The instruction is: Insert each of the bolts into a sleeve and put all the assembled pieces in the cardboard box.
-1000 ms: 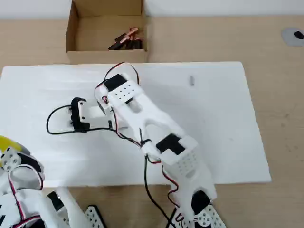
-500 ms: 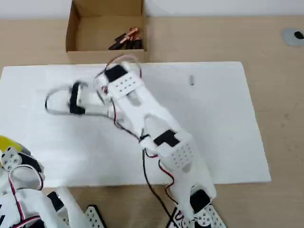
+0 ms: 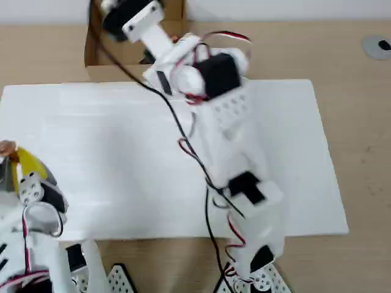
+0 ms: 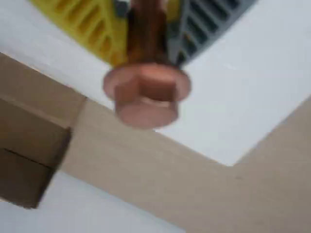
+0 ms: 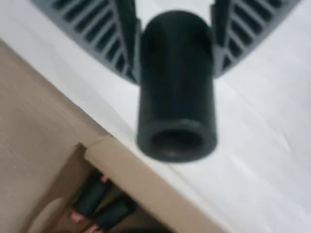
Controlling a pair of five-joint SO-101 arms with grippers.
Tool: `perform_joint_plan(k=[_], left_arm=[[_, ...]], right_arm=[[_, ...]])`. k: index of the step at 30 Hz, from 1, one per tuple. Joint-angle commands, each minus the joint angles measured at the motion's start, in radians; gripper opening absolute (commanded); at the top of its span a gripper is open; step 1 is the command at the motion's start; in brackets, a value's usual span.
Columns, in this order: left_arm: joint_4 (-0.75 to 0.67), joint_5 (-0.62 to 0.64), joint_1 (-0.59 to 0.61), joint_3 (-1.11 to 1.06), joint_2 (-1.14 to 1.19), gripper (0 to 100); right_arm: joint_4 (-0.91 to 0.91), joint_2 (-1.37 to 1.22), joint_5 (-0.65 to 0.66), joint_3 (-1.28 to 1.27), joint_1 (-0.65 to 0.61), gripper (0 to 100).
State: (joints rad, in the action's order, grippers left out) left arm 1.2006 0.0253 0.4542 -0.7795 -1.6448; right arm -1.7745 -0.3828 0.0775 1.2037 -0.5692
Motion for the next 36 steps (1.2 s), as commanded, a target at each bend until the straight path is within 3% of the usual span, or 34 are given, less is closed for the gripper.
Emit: perform_joint_plan(k=[1, 7, 11, 16, 19, 23, 30, 36], left_arm=[[-0.155, 0.028, -0.029, -0.063, 0.007, 1], [-0.462, 0.175, -0.037, -0.267, 0.007, 1], [-0.471, 0.175, -0.157, -0.284, 0.007, 1], [-0.473, 0.173, -0.33, -0.278, 0.007, 1], [-0.471, 0.153, -0.388, -0.282, 0.007, 1], [-0.468, 0.147, -0.425, -0.278, 0.007, 1], [-0.315, 0.152, -0.52, -0.224, 0.005, 1], [-0.236, 0.149, -0.592, -0.12, 0.004, 1]], right_arm=[[-0.015, 0.259, -0.083, -0.165, 0.021, 0.9], [0.005, 0.725, -0.074, -0.644, -0.082, 0.9], [0.08, 1.006, -0.058, -0.987, -0.107, 0.9], [0.141, 1.32, 0.21, -1.408, -0.11, 0.9], [0.213, 1.506, 0.262, -1.62, -0.11, 0.9], [0.377, 1.735, 0.213, -1.903, -0.143, 0.9], [0.706, 2.152, -0.048, -2.371, -0.271, 0.9], [0.864, 2.376, -0.083, -2.643, -0.407, 0.9]])
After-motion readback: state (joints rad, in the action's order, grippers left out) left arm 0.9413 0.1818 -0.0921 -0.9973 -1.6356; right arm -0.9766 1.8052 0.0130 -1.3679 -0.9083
